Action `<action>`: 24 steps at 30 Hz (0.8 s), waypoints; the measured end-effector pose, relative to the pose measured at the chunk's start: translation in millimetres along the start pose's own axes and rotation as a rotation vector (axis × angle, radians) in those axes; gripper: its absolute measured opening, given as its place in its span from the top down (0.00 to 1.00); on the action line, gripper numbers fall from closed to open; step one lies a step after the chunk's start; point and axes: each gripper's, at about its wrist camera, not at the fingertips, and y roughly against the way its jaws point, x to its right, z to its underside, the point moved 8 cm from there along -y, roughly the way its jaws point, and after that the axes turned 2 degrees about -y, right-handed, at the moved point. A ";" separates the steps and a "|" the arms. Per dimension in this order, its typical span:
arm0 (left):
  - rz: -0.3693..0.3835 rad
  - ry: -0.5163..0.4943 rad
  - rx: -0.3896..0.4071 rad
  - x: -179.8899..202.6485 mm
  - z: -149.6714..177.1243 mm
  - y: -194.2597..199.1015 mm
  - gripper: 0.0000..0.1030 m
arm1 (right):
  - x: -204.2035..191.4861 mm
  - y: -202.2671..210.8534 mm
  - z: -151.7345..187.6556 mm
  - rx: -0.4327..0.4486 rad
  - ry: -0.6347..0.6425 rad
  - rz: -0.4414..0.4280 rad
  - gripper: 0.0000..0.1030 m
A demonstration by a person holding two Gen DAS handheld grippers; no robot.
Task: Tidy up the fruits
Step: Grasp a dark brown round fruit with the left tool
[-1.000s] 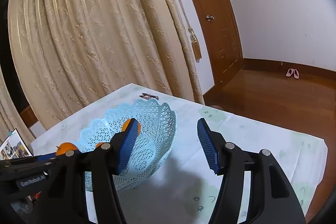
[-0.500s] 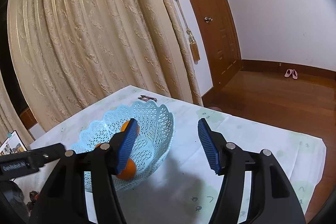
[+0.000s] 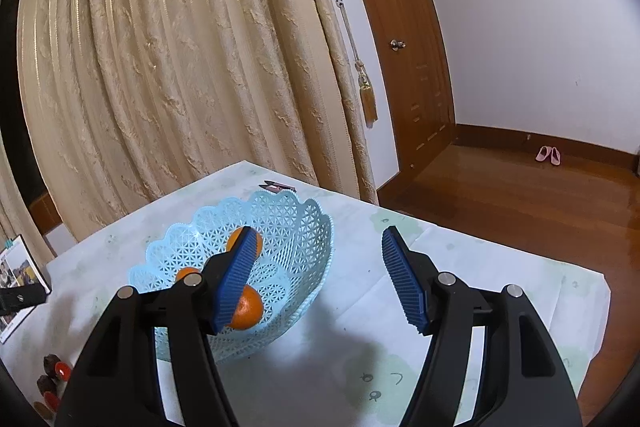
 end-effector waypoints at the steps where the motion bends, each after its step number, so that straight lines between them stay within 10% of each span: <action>1: -0.013 0.013 0.000 -11.0 1.8 1.4 0.33 | -2.2 0.5 0.8 -0.002 0.005 -0.002 0.35; 24: -0.073 0.117 -0.164 -111.3 71.6 -29.0 0.33 | -102.4 28.6 37.7 -0.143 0.191 -0.233 0.30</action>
